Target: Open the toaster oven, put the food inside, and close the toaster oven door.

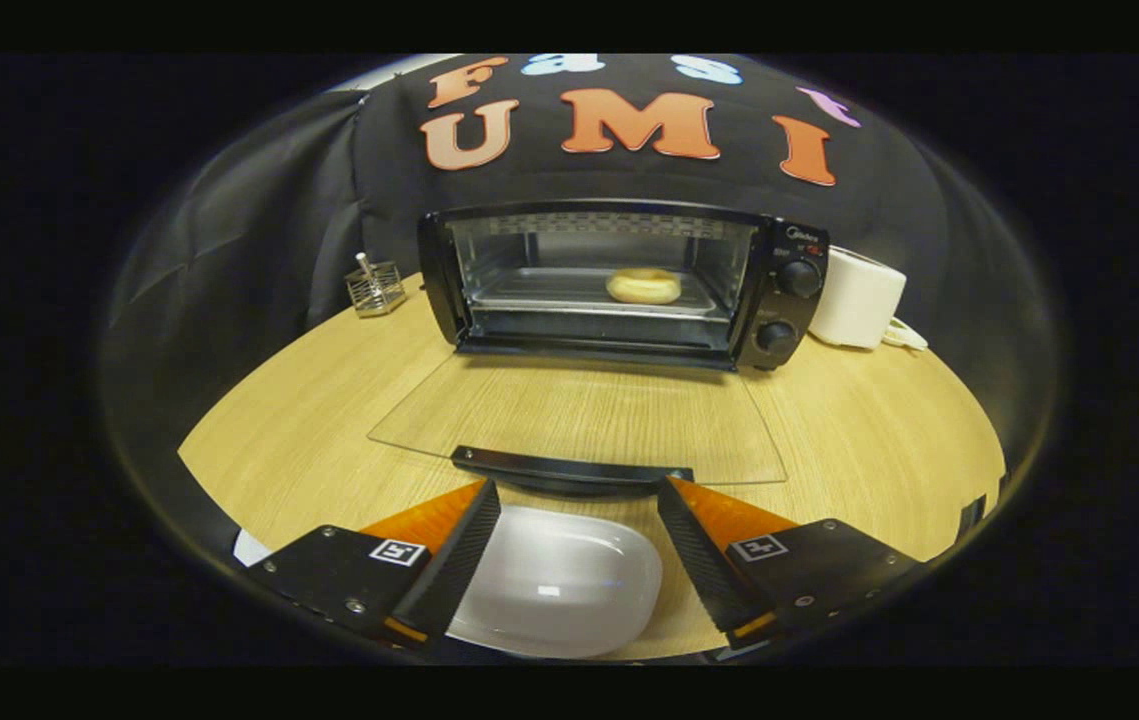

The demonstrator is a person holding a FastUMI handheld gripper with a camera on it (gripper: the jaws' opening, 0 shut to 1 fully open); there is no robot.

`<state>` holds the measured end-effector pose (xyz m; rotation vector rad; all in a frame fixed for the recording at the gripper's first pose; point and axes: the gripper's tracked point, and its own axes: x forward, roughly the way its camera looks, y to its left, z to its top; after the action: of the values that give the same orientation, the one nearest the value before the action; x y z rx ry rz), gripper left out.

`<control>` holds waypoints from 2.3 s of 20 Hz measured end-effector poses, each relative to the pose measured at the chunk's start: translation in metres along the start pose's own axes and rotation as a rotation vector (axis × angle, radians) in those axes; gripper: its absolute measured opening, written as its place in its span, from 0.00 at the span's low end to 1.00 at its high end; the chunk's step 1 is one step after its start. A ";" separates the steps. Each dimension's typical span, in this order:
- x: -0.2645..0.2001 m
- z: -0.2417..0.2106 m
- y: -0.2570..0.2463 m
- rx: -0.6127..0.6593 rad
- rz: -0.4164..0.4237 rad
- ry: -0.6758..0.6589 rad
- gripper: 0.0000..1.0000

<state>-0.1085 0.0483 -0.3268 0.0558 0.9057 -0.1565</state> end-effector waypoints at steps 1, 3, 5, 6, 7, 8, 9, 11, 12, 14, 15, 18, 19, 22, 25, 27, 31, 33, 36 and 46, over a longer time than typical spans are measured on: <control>0.002 -0.002 -0.002 0.001 -0.013 0.009 0.95; 0.005 -0.003 -0.009 0.014 -0.041 0.021 0.95; 0.008 -0.005 -0.010 0.034 -0.057 0.029 0.94; 0.012 -0.005 -0.015 0.032 -0.077 0.037 0.94; 0.014 -0.006 -0.016 0.032 -0.087 0.042 0.94; 0.016 -0.004 -0.017 0.038 -0.092 0.036 0.93; 0.014 -0.001 -0.018 0.045 -0.095 0.029 0.93; 0.009 0.008 -0.018 0.072 -0.096 0.020 0.93; 0.007 0.014 -0.018 0.081 -0.094 0.005 0.93; -0.001 0.029 -0.020 0.092 -0.093 -0.041 0.93; -0.005 0.036 -0.019 0.086 -0.093 -0.060 0.93; -0.014 0.057 -0.022 0.083 -0.091 -0.110 0.93; -0.016 0.063 -0.022 0.079 -0.092 -0.127 0.93; -0.020 0.076 -0.024 0.085 -0.092 -0.163 0.92; -0.025 0.097 -0.023 0.085 -0.082 -0.205 0.92; -0.027 0.116 -0.022 0.078 -0.077 -0.252 0.92; -0.029 0.157 -0.023 0.053 -0.087 -0.344 0.92; -0.025 0.176 -0.023 0.041 -0.089 -0.373 0.92; -0.016 0.201 -0.031 0.016 -0.111 -0.392 0.92; 0.021 0.232 -0.033 -0.028 -0.153 -0.485 0.92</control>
<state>0.0799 -0.0130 -0.1999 -0.0756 0.4265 -0.2854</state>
